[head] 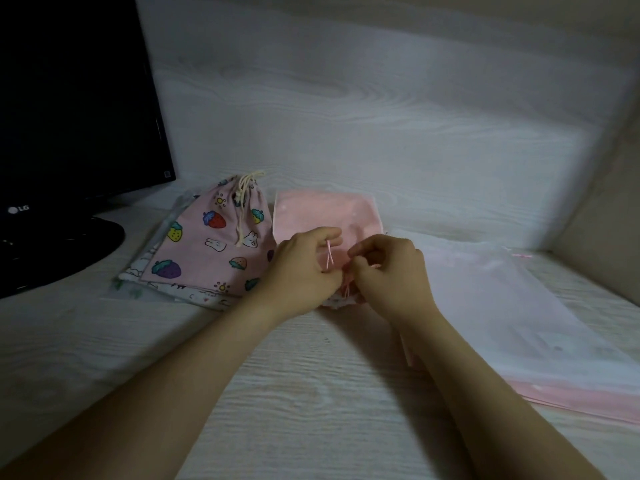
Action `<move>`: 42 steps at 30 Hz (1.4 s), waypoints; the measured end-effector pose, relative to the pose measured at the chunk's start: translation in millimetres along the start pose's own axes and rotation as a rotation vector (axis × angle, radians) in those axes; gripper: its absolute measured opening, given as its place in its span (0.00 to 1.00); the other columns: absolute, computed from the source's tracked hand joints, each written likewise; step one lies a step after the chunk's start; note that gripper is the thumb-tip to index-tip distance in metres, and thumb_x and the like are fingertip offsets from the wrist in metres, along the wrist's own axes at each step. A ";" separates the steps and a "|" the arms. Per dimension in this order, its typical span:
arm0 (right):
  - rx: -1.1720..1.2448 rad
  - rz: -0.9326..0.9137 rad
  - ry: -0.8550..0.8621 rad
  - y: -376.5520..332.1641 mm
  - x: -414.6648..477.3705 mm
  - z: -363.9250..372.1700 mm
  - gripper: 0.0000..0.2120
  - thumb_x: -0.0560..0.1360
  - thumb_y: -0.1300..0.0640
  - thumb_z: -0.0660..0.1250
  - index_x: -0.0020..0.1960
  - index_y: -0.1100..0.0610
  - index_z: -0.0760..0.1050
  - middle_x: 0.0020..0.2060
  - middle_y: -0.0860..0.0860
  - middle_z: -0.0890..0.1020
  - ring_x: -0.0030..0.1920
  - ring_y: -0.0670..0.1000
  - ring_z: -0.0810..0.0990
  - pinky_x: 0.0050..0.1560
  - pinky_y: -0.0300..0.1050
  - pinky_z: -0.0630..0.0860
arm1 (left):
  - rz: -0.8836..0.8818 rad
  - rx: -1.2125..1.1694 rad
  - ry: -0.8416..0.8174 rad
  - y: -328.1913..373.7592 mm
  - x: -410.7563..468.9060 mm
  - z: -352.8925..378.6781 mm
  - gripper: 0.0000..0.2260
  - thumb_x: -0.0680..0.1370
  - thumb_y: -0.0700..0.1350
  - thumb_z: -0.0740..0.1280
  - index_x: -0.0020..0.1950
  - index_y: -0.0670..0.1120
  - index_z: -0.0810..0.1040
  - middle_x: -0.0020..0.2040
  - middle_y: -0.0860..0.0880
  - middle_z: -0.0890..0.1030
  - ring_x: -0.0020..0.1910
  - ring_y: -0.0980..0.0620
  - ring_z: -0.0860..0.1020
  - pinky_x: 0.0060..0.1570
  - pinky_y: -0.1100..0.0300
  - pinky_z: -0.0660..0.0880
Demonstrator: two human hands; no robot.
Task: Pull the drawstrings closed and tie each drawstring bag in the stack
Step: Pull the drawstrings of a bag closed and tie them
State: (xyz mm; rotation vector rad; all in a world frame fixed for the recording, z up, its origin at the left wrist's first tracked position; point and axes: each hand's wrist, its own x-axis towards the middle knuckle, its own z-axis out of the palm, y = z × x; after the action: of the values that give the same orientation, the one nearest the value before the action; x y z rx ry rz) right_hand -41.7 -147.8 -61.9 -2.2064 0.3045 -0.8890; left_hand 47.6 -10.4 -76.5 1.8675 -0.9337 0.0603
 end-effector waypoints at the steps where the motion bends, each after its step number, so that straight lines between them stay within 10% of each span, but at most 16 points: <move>1: 0.054 0.058 -0.029 0.0 0.5 -0.6 0.09 0.70 0.56 0.65 0.41 0.52 0.84 0.31 0.48 0.85 0.34 0.49 0.85 0.41 0.55 0.84 | 0.001 -0.005 -0.015 1.9 -1.1 0.5 0.32 0.72 0.41 0.71 0.77 0.52 0.74 0.71 0.57 0.80 0.57 0.44 0.83 0.52 0.63 0.77; 4: 0.157 0.161 -0.109 0.7 2.8 0.6 0.15 0.69 0.49 0.63 0.39 0.57 0.84 0.31 0.55 0.84 0.35 0.59 0.85 0.42 0.63 0.83 | 0.003 -0.020 -0.035 5.4 -2.2 0.9 0.35 0.68 0.48 0.70 0.77 0.54 0.74 0.72 0.59 0.79 0.65 0.52 0.81 0.67 0.52 0.78; 11: 0.200 0.121 -0.235 5.2 -0.1 5.8 0.11 0.79 0.54 0.72 0.39 0.56 0.86 0.30 0.55 0.85 0.33 0.55 0.85 0.42 0.56 0.85 | 0.048 -0.062 -0.118 9.1 -6.3 -0.1 0.37 0.68 0.42 0.70 0.79 0.54 0.71 0.73 0.56 0.79 0.66 0.57 0.81 0.62 0.53 0.82; 18: 0.598 0.457 -0.120 2.6 7.5 3.1 0.13 0.80 0.61 0.68 0.51 0.73 0.81 0.37 0.65 0.80 0.37 0.63 0.80 0.44 0.64 0.80 | 0.032 -0.198 -0.135 8.4 -7.4 2.8 0.42 0.78 0.37 0.72 0.83 0.60 0.54 0.63 0.58 0.79 0.32 0.48 0.78 0.33 0.57 0.76; 24: 0.906 0.579 -0.028 4.9 13.3 -1.9 0.06 0.81 0.62 0.66 0.47 0.62 0.78 0.30 0.53 0.73 0.28 0.50 0.71 0.25 0.42 0.67 | -0.080 -0.143 -0.085 1.3 -1.5 8.2 0.18 0.74 0.54 0.77 0.60 0.52 0.76 0.47 0.50 0.86 0.39 0.50 0.84 0.41 0.46 0.83; 28: 0.869 0.571 0.062 5.7 12.1 -7.8 0.07 0.80 0.64 0.68 0.46 0.67 0.81 0.32 0.57 0.77 0.29 0.51 0.75 0.28 0.43 0.72 | -0.083 -0.068 -0.093 4.4 0.9 8.5 0.06 0.80 0.46 0.72 0.44 0.48 0.85 0.36 0.46 0.85 0.33 0.54 0.79 0.41 0.49 0.80; 36: 0.402 0.416 0.249 10.1 7.7 -12.2 0.13 0.69 0.58 0.70 0.28 0.62 0.82 0.28 0.59 0.84 0.30 0.60 0.86 0.44 0.57 0.86 | -0.203 -0.267 -0.045 2.7 2.3 2.8 0.09 0.84 0.43 0.66 0.47 0.41 0.82 0.31 0.50 0.82 0.34 0.48 0.75 0.38 0.54 0.71; 42: 0.500 0.074 0.258 -6.4 4.0 -10.3 0.13 0.74 0.64 0.63 0.44 0.59 0.86 0.35 0.57 0.86 0.37 0.58 0.86 0.38 0.51 0.80 | -0.175 -0.263 -0.164 7.9 -0.7 1.3 0.08 0.81 0.41 0.70 0.45 0.40 0.86 0.39 0.39 0.85 0.37 0.51 0.80 0.44 0.56 0.75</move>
State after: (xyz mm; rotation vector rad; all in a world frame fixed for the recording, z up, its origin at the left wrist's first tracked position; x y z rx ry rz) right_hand -46.0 -150.7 -50.3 -1.6164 0.2492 -1.0773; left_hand 41.7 -12.6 -71.4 1.7183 -0.8405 -0.3123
